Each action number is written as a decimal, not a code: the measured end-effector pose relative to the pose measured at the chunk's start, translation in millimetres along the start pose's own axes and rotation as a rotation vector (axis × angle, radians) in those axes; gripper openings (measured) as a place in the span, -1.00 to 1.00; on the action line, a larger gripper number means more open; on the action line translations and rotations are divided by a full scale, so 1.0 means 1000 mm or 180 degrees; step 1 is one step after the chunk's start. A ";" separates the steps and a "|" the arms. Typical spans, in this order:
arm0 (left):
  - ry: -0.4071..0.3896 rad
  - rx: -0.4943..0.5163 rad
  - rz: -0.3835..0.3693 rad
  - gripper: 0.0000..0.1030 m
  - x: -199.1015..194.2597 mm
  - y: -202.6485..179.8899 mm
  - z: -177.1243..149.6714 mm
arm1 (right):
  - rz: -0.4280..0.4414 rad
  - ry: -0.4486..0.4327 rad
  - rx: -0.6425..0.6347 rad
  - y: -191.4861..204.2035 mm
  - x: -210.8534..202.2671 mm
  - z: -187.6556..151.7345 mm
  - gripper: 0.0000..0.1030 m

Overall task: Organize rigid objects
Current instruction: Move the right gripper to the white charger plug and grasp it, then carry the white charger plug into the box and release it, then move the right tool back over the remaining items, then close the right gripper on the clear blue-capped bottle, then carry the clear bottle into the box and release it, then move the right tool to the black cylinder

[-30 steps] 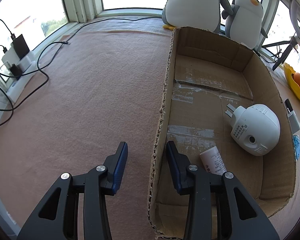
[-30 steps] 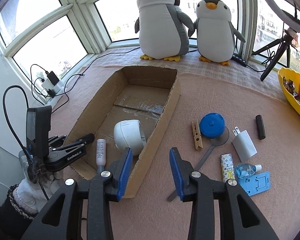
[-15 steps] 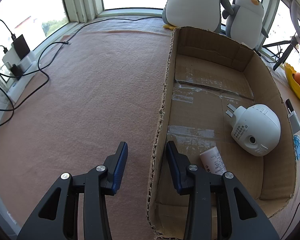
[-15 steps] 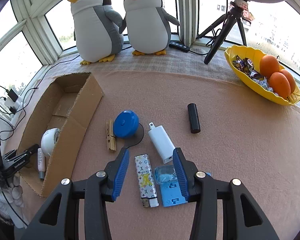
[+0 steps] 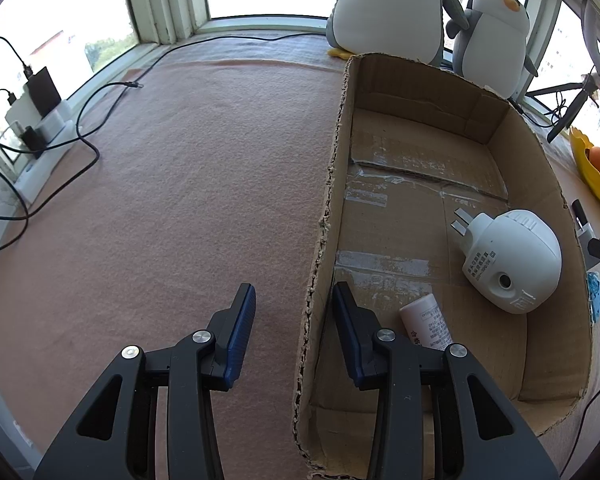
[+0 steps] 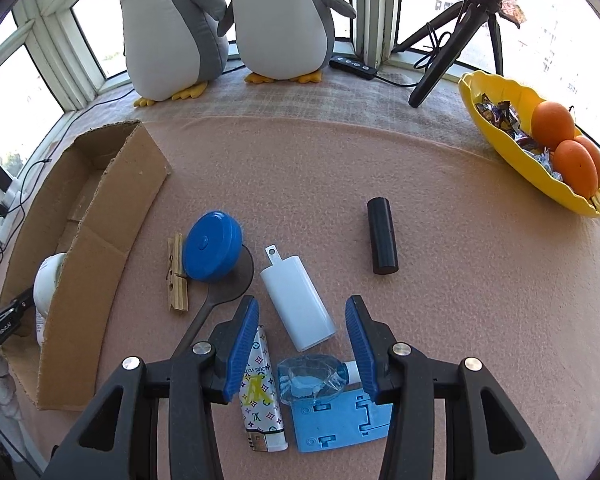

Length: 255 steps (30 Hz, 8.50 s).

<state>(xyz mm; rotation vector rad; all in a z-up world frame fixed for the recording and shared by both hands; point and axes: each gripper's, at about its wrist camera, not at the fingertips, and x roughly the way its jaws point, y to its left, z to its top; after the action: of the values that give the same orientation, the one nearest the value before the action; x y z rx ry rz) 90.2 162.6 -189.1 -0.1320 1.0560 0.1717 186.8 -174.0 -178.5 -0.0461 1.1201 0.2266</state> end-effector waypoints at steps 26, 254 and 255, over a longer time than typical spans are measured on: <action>0.0002 -0.0008 -0.0001 -0.27 0.000 0.000 -0.001 | -0.0052 -0.0094 0.0152 -0.007 -0.005 0.010 -0.60; -0.0023 -0.0072 -0.0035 -0.27 0.000 -0.002 0.002 | 0.0684 -0.0375 -0.0747 0.156 -0.065 -0.023 0.03; -0.0023 -0.0073 -0.0035 -0.27 0.000 -0.002 0.002 | 0.0656 -0.0394 -0.0705 0.149 -0.067 -0.022 0.03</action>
<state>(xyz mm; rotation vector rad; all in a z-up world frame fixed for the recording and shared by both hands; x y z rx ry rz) 92.5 161.1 -188.3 -0.1576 1.0461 0.1742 109.0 -42.4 -116.4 -0.1122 0.9727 0.5307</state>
